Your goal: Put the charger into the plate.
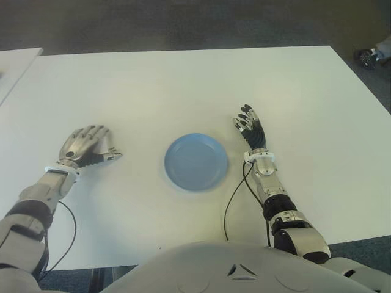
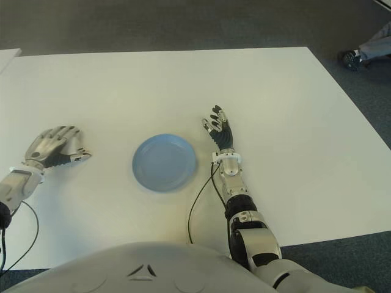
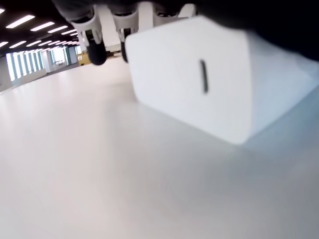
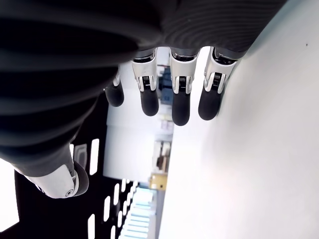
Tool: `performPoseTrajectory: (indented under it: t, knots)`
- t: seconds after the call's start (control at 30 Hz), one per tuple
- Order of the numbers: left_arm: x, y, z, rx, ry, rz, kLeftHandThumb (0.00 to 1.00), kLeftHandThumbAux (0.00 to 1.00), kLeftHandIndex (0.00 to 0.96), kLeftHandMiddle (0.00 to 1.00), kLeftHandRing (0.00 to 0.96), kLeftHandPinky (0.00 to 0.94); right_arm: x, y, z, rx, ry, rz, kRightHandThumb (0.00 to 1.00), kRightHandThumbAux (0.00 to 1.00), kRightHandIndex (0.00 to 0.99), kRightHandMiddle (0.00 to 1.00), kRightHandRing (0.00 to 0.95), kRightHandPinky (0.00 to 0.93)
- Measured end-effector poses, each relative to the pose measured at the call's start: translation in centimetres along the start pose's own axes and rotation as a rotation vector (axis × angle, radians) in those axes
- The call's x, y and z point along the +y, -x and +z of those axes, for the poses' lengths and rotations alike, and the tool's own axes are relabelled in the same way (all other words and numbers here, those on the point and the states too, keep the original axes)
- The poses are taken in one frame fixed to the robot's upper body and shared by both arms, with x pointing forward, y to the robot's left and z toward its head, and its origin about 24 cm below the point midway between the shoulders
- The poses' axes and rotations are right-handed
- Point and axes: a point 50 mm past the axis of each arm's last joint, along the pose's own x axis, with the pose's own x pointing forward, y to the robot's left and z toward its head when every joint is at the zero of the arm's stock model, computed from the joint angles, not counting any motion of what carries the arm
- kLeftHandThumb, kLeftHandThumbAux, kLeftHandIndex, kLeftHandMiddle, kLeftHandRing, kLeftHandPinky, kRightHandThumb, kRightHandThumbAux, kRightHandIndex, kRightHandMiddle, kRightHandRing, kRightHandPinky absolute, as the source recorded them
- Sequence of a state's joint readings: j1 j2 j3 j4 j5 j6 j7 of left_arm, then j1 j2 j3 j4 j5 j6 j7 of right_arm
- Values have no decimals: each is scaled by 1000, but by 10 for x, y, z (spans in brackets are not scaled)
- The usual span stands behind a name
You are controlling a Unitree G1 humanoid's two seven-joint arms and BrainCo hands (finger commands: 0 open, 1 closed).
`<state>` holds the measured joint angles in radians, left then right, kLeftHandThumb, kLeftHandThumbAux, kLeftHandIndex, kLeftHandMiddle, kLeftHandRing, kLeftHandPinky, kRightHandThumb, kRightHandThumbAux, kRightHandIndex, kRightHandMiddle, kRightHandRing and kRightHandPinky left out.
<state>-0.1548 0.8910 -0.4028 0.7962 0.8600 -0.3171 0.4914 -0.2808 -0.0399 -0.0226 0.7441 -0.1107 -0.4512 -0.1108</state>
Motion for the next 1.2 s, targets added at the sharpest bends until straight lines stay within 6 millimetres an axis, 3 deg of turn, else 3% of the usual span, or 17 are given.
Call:
performPoseTrajectory:
  t: [0.37, 0.67, 0.73, 0.77, 0.83, 0.87, 0.93, 1.1, 1.13, 1.2]
  knots:
    - [5, 11, 6, -15, -41, -38, 213, 150, 0, 0, 0, 0, -1, 0, -1, 3, -9, 2, 211, 602, 3, 153, 174, 196]
    - [7, 14, 11, -6, -40, -10, 238, 218, 6, 3, 0, 27, -1, 0, -1, -1, -17, 7, 212, 599, 8, 160, 188, 218]
    - [8, 14, 12, 2, -34, 5, 360, 266, 99, 136, 118, 124, -1, 0, -1, -1, -19, 8, 212, 603, 10, 157, 187, 219]
    - [8, 14, 12, 7, -29, 15, 422, 280, 156, 241, 222, 229, -1, 0, -1, -1, -20, 8, 210, 604, 11, 154, 185, 216]
    - [8, 14, 13, 20, -9, 43, 478, 292, 207, 334, 313, 321, -1, 0, -1, 0, -21, 9, 208, 606, 11, 152, 183, 214]
    - [7, 14, 13, 26, 0, 55, 538, 307, 284, 436, 419, 431, -1, 0, -1, 0, -22, 9, 205, 607, 11, 149, 179, 209]
    - [7, 14, 14, 35, 18, 82, 602, 324, 364, 531, 516, 534, -1, 0, -1, 0, -24, 10, 200, 609, 10, 145, 174, 203]
    - [6, 13, 17, 54, 58, 126, 691, 372, 483, 650, 638, 661, 0, 0, -1, 0, -31, 11, 187, 611, 10, 142, 168, 198]
    - [7, 13, 19, 58, 70, 138, 707, 484, 469, 680, 674, 695, 0, 0, -1, 0, -33, 11, 182, 612, 10, 143, 169, 199]
    - [9, 13, 22, 64, 91, 165, 720, 581, 456, 710, 711, 732, 0, 0, 0, 0, -36, 12, 176, 613, 10, 145, 170, 202]
